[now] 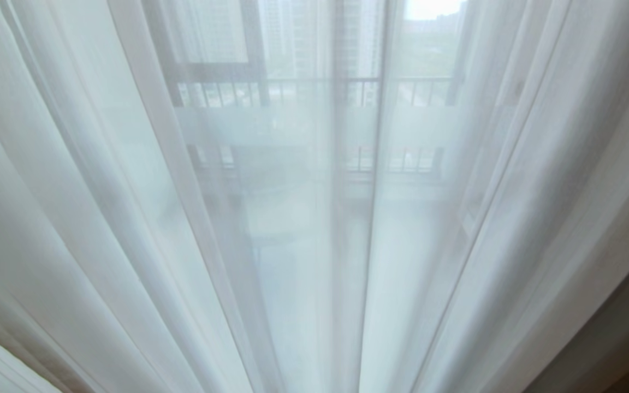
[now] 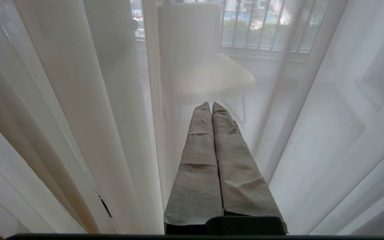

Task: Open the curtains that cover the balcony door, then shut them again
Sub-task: Close the outer curtains on both sides

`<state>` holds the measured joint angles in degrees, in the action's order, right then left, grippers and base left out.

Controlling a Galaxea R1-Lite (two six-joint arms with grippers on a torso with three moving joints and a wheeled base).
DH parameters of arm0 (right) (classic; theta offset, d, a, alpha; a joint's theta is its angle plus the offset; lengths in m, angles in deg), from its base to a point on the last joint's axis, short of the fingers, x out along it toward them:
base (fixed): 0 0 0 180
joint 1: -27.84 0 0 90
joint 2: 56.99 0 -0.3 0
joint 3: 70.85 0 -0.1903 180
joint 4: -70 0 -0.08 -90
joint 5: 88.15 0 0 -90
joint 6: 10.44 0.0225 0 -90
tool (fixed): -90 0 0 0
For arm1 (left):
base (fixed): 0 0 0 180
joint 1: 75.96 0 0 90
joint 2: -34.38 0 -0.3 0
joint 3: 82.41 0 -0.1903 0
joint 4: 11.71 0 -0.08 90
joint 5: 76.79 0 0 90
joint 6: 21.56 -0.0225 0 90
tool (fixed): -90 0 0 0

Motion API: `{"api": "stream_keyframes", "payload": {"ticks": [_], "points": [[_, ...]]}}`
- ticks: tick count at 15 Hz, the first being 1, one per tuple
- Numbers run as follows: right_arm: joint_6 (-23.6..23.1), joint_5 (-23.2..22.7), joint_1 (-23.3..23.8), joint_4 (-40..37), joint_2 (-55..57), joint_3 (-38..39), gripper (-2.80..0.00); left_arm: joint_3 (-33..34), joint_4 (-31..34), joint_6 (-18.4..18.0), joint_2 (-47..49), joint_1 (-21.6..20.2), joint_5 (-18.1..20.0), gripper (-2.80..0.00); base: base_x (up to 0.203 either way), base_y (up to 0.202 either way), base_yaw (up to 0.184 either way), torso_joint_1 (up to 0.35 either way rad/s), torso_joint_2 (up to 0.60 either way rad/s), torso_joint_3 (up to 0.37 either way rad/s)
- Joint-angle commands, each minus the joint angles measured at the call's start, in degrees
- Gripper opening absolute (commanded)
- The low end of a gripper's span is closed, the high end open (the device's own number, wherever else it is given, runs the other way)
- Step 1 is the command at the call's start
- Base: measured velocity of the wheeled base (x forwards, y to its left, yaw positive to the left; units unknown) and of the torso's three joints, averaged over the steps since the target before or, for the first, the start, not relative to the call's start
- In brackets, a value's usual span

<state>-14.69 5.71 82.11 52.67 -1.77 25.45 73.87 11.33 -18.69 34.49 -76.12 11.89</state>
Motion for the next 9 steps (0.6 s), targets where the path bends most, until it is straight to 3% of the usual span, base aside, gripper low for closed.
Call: {"api": "stream_keyframes", "payload": {"ticks": [1,9], "points": [[1.65,-1.01,-0.17,0.17,7.15,-5.12,0.0,0.0,-0.02,0.04,-0.02,-0.02,0.0,-2.8,0.0,0.0,0.0,0.0,0.0,0.0],[6.62,-12.47,-1.52,3.63,18.65,-16.18,0.0,0.0,-0.02,0.04,-0.02,-0.02,0.0,-2.8,0.0,0.0,0.0,0.0,0.0,0.0]]}}
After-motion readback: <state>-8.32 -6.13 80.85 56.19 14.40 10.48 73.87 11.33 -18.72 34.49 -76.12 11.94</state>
